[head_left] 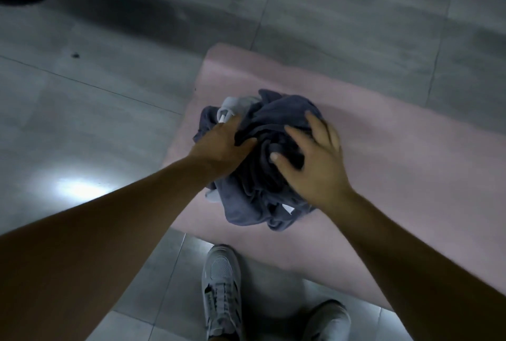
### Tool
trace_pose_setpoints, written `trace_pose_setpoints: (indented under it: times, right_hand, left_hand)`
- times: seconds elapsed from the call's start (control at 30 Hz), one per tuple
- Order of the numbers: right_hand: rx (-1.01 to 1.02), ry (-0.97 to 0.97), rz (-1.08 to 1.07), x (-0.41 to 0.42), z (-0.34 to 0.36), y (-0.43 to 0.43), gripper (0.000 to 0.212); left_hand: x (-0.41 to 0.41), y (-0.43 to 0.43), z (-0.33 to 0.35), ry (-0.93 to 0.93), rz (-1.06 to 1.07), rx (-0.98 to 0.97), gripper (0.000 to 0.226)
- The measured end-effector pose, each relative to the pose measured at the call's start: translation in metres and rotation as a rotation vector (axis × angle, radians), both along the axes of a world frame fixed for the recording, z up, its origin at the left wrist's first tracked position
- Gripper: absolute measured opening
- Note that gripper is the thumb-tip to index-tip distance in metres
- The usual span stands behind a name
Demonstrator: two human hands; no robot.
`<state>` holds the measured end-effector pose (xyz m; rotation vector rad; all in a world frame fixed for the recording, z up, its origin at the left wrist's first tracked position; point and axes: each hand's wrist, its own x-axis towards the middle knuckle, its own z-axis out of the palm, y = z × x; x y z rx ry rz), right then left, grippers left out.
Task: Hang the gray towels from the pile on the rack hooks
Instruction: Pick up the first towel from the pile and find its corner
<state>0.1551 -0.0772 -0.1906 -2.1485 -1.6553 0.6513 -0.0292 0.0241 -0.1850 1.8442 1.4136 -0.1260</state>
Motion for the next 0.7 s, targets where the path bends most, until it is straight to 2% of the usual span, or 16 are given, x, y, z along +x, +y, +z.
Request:
trace_pose_setpoints:
  times: [0.07, 0.13, 0.23, 0.33, 0.37, 0.5, 0.63, 0.7]
  right_hand:
    - [-0.037, -0.038, -0.005, 0.012, -0.011, 0.026, 0.076]
    - [-0.211, -0.018, 0.021, 0.025, -0.022, 0.043, 0.076]
    - [-0.361, 0.114, 0.029, 0.034, -0.029, 0.045, 0.049]
    - [-0.256, 0.215, 0.006, 0.038, -0.008, 0.035, 0.024]
    - [-0.197, 0.246, 0.003, 0.037, 0.011, 0.031, 0.020]
    - [0.019, 0.461, -0.012, 0.034, 0.123, 0.008, 0.026]
    - [0.157, 0.549, -0.074, 0.043, 0.251, -0.017, 0.021]
    - [0.156, 0.619, -0.133, 0.051, 0.315, -0.030, 0.022]
  left_hand:
    - [0.003, 0.005, -0.002, -0.023, 0.028, -0.047, 0.029]
    - [0.006, 0.008, -0.001, -0.049, 0.083, -0.072, 0.023]
    - [0.010, 0.008, 0.010, -0.165, 0.194, -0.135, 0.020]
    - [0.011, -0.002, 0.036, -0.277, 0.229, -0.211, 0.017]
    - [0.011, -0.005, 0.047, -0.330, 0.247, -0.225, 0.017]
    - [0.020, -0.013, 0.123, -0.527, 0.377, -0.275, 0.023]
    - [0.040, -0.026, 0.234, -0.640, 0.284, -0.245, 0.020]
    - [0.051, -0.034, 0.298, -0.695, 0.251, -0.242, 0.013]
